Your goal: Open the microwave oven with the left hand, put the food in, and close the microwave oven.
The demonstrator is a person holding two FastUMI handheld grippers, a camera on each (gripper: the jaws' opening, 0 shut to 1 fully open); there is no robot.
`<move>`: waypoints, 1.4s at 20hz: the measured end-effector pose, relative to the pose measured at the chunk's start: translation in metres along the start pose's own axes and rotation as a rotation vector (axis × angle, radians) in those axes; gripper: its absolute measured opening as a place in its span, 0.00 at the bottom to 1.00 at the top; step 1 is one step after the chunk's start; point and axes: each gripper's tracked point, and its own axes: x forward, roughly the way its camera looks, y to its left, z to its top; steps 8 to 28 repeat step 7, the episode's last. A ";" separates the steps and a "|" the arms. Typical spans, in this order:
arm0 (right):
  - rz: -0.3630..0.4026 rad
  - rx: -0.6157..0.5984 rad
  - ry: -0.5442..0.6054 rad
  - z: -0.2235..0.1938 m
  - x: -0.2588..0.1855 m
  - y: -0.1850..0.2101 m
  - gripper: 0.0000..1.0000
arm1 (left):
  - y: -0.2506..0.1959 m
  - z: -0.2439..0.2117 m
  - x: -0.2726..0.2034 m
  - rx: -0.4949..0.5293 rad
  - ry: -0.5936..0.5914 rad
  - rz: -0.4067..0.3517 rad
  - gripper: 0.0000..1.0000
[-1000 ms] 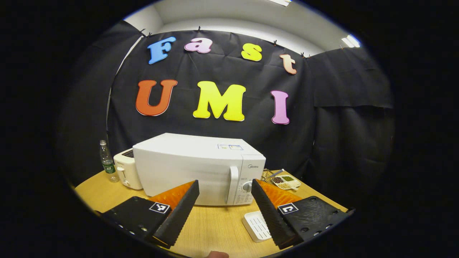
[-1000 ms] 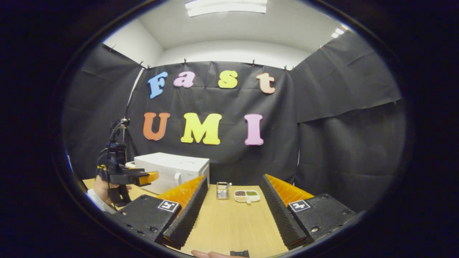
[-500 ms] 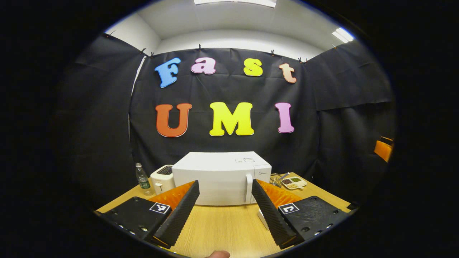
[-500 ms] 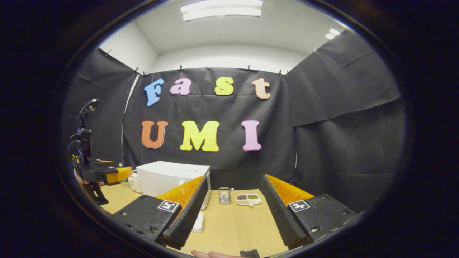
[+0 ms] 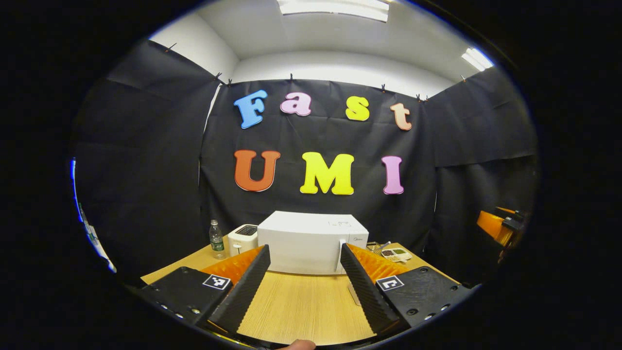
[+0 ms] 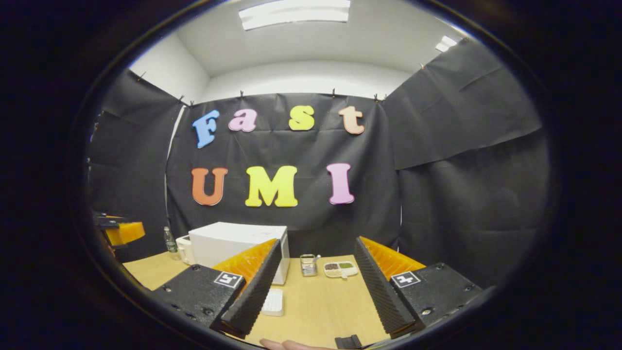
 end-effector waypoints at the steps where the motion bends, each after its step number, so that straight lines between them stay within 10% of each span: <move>1: 0.000 0.004 0.029 -0.005 0.001 0.002 0.96 | 0.001 0.000 -0.004 0.006 -0.002 -0.004 0.93; 28: 0.008 -0.001 0.056 -0.001 0.003 0.006 0.96 | 0.002 0.016 -0.019 0.023 -0.026 0.003 0.81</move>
